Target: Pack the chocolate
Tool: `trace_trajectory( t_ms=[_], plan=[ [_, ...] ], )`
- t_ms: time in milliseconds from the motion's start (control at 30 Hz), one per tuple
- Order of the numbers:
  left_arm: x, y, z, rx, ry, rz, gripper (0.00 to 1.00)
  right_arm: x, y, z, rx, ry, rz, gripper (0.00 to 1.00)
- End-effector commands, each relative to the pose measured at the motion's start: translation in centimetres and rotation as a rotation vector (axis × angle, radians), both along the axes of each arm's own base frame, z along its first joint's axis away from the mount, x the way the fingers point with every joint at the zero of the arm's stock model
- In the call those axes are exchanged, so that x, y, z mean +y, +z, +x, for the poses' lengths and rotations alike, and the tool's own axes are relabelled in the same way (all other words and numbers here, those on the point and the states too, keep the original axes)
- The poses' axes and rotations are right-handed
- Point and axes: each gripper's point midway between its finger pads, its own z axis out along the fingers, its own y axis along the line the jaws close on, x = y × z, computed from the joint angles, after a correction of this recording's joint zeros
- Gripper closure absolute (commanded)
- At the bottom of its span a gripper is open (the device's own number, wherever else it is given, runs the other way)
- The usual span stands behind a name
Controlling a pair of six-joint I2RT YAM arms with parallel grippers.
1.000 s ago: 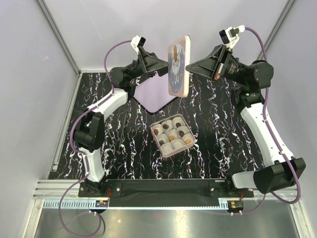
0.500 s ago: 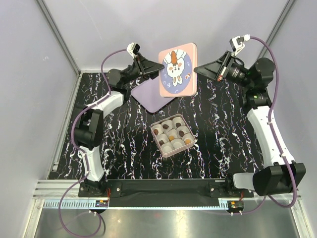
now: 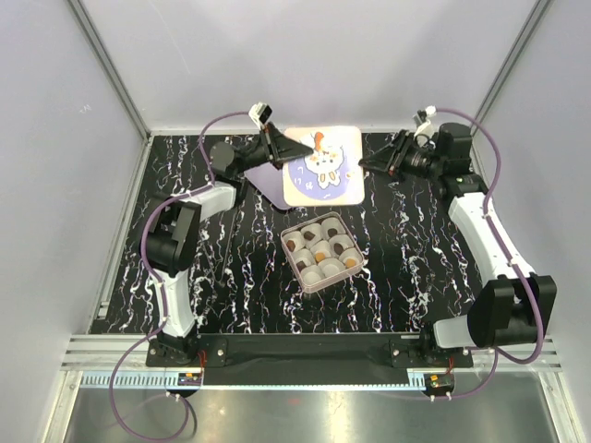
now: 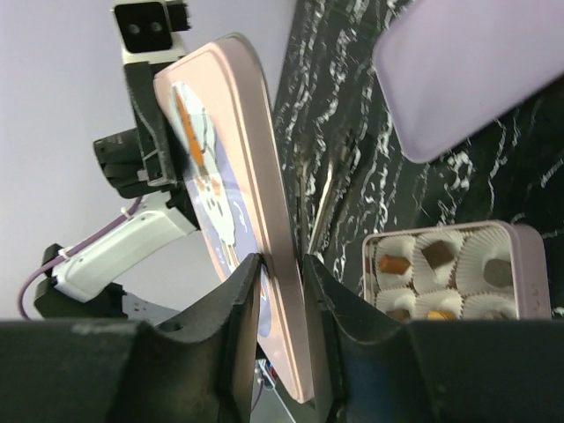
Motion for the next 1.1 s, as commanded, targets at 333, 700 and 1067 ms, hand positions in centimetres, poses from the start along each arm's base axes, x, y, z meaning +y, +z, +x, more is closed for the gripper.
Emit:
trace_trajectory(
  t_ms=[333, 700, 1067],
  plan=[
    [1.3, -2.4, -4.8, -0.197, -0.016, -0.048, 0.77, 1.1, -5.7, -0.5, 0.050, 0.089, 0.017, 0.58],
    [1.1, -2.5, -5.5, -0.191, -0.015, -0.049, 0.79, 1.5, -9.2, -0.8, 0.099, 0.140, 0.046, 0.57],
    [2.0, -7.1, -7.0, -0.094, 0.012, 0.015, 0.50, 2.3, -7.9, -1.9, 0.046, 0.262, 0.087, 0.94]
  ],
)
